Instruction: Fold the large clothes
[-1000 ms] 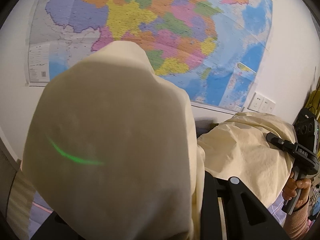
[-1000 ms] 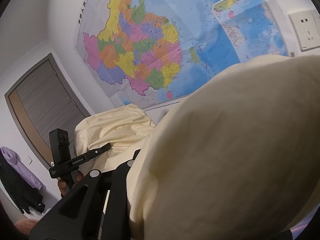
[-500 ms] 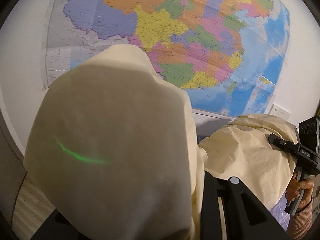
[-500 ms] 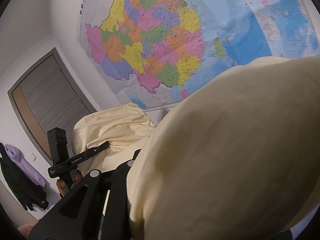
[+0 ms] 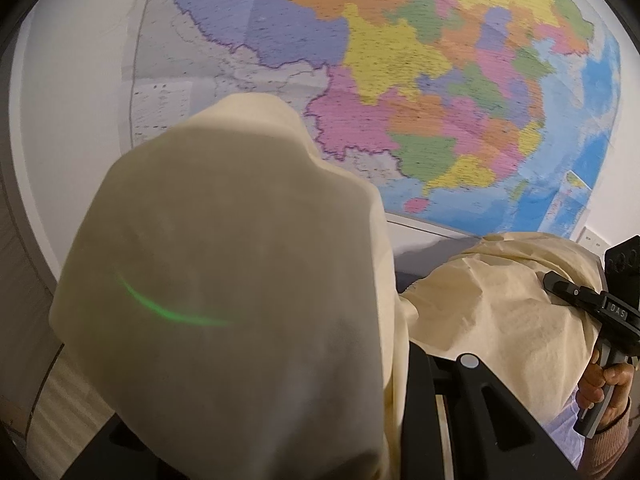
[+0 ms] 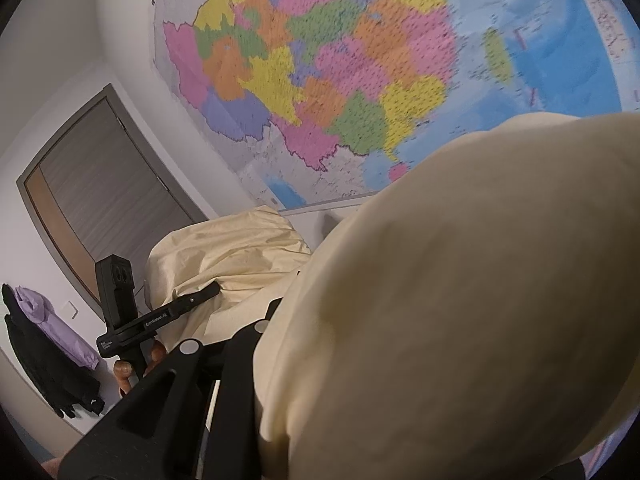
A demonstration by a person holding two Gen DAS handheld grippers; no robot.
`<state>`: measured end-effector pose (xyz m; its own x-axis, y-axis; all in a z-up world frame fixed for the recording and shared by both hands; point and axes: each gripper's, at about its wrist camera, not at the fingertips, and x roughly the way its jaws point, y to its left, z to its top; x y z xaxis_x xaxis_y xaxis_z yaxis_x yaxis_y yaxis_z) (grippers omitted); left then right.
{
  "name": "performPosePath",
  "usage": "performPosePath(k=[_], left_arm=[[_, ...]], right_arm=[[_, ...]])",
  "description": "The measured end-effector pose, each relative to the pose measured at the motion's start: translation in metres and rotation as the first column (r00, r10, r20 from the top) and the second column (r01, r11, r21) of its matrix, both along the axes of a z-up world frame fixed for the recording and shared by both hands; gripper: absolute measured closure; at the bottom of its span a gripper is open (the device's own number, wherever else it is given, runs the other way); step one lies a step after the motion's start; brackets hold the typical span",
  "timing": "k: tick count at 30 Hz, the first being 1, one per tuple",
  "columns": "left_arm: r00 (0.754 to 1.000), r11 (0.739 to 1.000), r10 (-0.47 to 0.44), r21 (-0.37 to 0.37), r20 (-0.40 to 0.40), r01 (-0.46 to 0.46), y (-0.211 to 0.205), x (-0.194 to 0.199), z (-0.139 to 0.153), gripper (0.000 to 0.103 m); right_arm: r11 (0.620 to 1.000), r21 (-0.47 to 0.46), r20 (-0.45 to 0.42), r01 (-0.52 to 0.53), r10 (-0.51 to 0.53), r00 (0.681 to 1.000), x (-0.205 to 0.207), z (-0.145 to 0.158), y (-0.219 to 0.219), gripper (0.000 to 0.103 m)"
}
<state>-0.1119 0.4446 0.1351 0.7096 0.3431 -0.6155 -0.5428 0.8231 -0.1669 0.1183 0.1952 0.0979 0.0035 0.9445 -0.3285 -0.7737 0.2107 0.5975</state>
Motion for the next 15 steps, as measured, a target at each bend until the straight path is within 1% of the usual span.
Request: performPosePath(k=[15], left_arm=[[1.000, 0.999, 0.024, 0.031, -0.017, -0.023, 0.013, -0.004, -0.003, 0.079]], right_arm=[[0.999, -0.012, -0.008, -0.029, 0.029, 1.000, -0.001, -0.007, 0.024, 0.087]])
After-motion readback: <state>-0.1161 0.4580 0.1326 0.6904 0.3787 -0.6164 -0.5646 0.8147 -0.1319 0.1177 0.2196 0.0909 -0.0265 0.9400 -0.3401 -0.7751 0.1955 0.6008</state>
